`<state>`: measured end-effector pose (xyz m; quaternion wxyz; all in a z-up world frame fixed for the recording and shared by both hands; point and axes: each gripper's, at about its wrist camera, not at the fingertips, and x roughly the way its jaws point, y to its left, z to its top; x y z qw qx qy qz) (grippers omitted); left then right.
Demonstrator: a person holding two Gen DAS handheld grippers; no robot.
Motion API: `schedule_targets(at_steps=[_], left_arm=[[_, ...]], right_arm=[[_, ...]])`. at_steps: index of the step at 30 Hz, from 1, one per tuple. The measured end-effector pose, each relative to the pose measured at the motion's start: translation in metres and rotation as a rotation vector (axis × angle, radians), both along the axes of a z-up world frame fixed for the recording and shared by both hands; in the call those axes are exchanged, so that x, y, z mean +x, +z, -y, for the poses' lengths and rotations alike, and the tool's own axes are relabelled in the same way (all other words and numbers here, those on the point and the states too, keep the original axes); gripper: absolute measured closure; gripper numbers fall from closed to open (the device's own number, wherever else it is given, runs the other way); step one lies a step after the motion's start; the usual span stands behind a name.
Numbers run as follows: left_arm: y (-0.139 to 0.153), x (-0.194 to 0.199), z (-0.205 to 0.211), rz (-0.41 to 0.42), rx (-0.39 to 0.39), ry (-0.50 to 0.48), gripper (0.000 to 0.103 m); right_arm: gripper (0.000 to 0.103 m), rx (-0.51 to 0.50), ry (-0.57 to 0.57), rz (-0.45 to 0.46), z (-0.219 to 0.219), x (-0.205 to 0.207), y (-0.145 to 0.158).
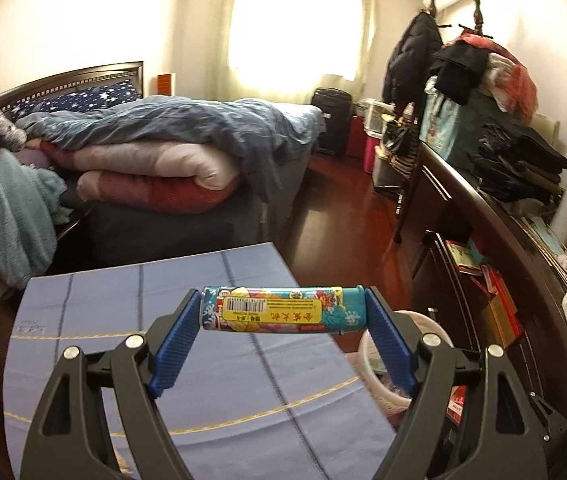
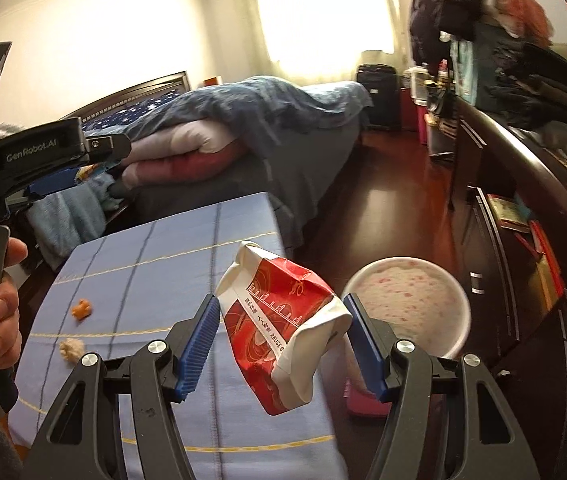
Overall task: Collect trash
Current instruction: 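Carry the candy stick and red-white wrapper over the wastebasket, then open both grippers to drop the candy stick and wrapper in, then grasp the orange toy with the left gripper while the right gripper grasps crumpled tan paper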
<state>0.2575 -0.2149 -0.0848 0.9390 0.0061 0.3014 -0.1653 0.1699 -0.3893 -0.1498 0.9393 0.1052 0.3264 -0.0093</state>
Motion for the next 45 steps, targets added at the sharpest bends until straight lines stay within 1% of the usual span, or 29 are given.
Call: schedule_targets(at_steps=[10,22,26,30,32,33,35,38,40,45], left_arm=[[-0.014,0.011,0.072,-0.014,0.020,-0.118,0.022],[-0.045,0.026,0.151,-0.053,0.042,-0.254,0.022],[-0.065,0.042,0.177,-0.101,0.043,-0.293,0.022],[-0.094,0.063,0.202,-0.168,0.052,-0.330,0.021],[-0.107,0.072,0.209,-0.199,0.054,-0.339,0.020],[-0.113,0.077,0.213,-0.215,0.047,-0.345,0.016],[-0.121,0.085,0.215,-0.232,0.032,-0.350,0.012],[-0.129,0.093,0.215,-0.251,0.018,-0.364,0.008],[-0.128,0.095,0.213,-0.243,0.015,-0.362,0.008],[-0.115,0.090,0.195,-0.185,0.010,-0.331,0.007]], right_arm=[[0.039,0.000,-0.133,-0.024,0.057,-0.004,-0.011],[0.039,-0.007,-0.263,-0.079,0.109,0.004,-0.035],[0.039,-0.015,-0.292,-0.101,0.122,0.014,-0.049],[0.039,-0.017,-0.312,-0.135,0.132,0.032,-0.069],[0.039,-0.019,-0.316,-0.139,0.136,0.041,-0.078],[0.039,-0.025,-0.321,-0.145,0.137,0.047,-0.083],[0.038,-0.038,-0.325,-0.153,0.139,0.057,-0.093],[0.029,-0.056,-0.341,-0.179,0.144,0.070,-0.109],[0.028,-0.058,-0.349,-0.183,0.145,0.072,-0.114],[0.025,-0.044,-0.348,-0.198,0.142,0.067,-0.116]])
